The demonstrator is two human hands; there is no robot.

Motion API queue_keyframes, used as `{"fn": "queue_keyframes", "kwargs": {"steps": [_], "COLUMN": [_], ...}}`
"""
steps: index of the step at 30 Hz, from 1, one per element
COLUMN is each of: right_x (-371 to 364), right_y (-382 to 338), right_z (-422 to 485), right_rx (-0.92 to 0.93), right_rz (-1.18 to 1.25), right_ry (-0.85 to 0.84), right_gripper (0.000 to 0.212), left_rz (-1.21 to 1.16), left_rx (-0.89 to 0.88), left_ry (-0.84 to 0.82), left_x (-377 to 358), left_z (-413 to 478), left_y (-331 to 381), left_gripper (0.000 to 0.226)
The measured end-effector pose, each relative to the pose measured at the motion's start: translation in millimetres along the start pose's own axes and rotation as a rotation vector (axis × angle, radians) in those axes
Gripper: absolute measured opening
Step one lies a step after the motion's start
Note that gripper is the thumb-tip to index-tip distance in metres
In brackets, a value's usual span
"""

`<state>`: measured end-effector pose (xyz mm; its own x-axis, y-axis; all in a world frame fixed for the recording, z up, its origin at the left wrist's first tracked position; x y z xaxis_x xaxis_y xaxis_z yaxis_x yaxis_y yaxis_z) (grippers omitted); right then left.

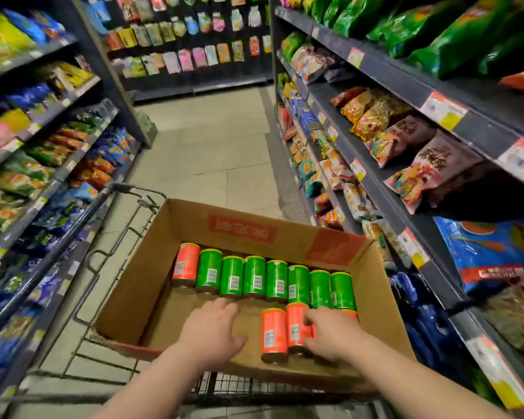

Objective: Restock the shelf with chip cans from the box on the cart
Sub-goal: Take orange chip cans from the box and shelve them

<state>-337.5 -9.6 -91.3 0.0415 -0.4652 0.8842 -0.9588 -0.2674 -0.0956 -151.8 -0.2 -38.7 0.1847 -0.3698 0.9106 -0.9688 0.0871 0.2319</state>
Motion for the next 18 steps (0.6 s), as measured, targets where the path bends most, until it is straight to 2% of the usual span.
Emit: {"fn": "queue_keyframes", "kwargs": {"steps": [7, 18], "right_x": [-25, -62], "right_y": [5, -15], "right_z": [34, 83], "right_rx": [0.028, -0.018], "right_rz": [0.008, 0.109], "right_ry": [-0.114, -0.245], "right_gripper": [0.044, 0.042], "left_rz": [0.012, 0.015], "left_rx": [0.116, 0.136], "left_ry": [-0.072, -0.15], "left_x": [-8, -21], "left_z": [21, 75], "left_y": [-25, -63], "left_gripper": [0.058, 0.063]}}
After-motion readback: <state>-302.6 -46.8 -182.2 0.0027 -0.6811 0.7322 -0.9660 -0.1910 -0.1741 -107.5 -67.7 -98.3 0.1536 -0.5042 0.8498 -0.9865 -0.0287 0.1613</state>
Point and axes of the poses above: each hand's wrist, its own z-axis towards the middle knuckle, its own x-axis out of the back of the hand, y = z × x, the point moved 9 cm from there along z, towards the middle knuckle, and after that the axes turned 13 degrees about -z, right-handed, at the moved point
